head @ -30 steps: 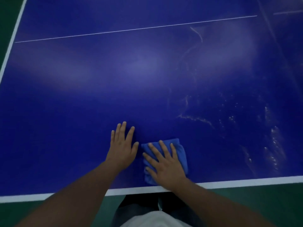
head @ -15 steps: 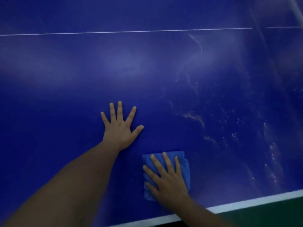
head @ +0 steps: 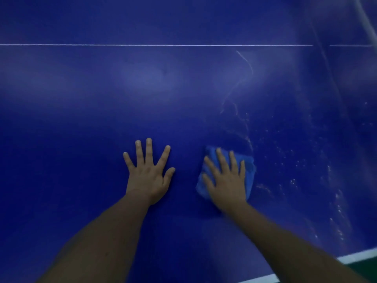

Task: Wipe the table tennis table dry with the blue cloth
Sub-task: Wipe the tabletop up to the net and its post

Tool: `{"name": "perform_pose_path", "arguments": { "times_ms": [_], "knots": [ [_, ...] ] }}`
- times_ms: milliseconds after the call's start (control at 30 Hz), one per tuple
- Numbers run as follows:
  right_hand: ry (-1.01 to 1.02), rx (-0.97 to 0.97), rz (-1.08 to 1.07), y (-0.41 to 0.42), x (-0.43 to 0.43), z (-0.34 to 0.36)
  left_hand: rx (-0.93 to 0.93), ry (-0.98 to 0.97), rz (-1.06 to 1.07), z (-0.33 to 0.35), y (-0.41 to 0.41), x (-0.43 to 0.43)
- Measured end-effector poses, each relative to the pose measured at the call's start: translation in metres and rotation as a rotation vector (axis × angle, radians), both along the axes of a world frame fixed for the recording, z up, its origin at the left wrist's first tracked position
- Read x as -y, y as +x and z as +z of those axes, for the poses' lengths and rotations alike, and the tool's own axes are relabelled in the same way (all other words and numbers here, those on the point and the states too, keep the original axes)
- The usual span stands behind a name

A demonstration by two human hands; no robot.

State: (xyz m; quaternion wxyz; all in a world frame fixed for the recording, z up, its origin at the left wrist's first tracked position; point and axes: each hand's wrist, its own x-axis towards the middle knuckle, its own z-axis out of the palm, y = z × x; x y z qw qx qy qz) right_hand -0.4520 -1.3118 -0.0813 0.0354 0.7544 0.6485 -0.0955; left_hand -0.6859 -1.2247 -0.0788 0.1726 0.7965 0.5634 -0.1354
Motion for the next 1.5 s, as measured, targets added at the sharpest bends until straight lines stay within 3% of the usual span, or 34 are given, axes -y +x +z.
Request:
{"name": "perform_pose_path", "arguments": {
  "times_ms": [133, 267, 433, 567, 633, 733, 867, 1000, 1167, 1367, 1500],
  "knots": [
    [-0.029, -0.017, 0.207, -0.054, 0.06, 0.0, 0.006, -0.017, -0.001, -0.001, -0.001, 0.001],
    [-0.025, -0.053, 0.263, -0.058, -0.021, -0.002, 0.034, -0.049, 0.007, 0.0, -0.004, -0.002],
    [-0.077, -0.059, -0.001, 0.008, -0.147, 0.001, 0.057, -0.144, 0.005, 0.006, -0.005, -0.009],
    [-0.057, -0.097, -0.222, 0.063, -0.143, 0.005, 0.098, -0.124, 0.04, 0.007, -0.006, -0.007],
    [0.046, -0.037, -0.133, 0.046, -0.107, 0.001, 0.16, -0.088, 0.106, 0.006, -0.006, -0.006],
    [0.039, -0.06, 0.172, -0.013, -0.065, -0.004, 0.194, -0.053, 0.167, 0.008, -0.006, -0.003],
    [0.055, -0.128, 0.339, -0.024, -0.145, -0.01, 0.192, 0.028, 0.233, 0.01, 0.004, -0.013],
    [0.026, -0.08, 0.018, 0.059, -0.232, -0.009, 0.184, 0.066, 0.258, 0.01, 0.026, -0.031],
    [0.053, -0.077, -0.225, 0.117, -0.202, -0.007, 0.2, 0.084, 0.227, 0.01, 0.06, -0.057],
    [0.082, -0.131, 0.437, 0.032, -0.199, -0.012, 0.167, 0.149, 0.215, 0.0, 0.083, -0.076],
    [0.061, -0.102, 0.212, 0.095, -0.28, -0.008, 0.14, 0.176, 0.152, -0.001, 0.099, -0.097]
  ]
}}
